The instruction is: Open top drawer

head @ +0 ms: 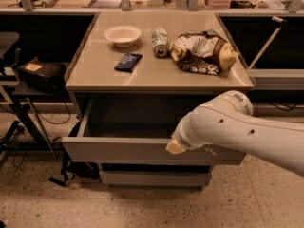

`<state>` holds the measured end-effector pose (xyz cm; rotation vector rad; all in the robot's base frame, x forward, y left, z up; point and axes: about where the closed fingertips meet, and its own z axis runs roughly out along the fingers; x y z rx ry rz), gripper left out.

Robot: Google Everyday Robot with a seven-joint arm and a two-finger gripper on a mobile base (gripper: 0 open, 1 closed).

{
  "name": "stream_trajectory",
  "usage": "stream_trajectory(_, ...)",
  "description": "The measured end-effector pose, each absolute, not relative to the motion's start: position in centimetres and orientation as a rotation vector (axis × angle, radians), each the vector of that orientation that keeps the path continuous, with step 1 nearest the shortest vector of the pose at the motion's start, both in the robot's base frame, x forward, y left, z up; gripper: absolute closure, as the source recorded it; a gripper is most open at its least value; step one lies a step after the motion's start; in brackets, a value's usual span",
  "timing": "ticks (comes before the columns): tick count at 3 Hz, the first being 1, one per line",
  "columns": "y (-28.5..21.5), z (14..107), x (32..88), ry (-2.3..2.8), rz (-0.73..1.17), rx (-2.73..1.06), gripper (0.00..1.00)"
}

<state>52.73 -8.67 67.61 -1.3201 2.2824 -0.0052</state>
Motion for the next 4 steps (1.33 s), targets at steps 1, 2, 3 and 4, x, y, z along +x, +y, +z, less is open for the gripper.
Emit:
stream_trajectory(1, -8.6, 67.6, 52.6, 2.282, -0.005, -1.320, 1.00)
stream_trajectory(2, -8.9, 67.8, 51.7, 2.287, -0.004, -1.324, 1.00)
stream_trajectory(3, -8.9, 67.8, 51.7, 2.287, -0.004, -1.324, 1.00)
stream_trajectory(4, -9.2, 67.9, 50.8, 2.292, -0.003, -1.329, 1.00)
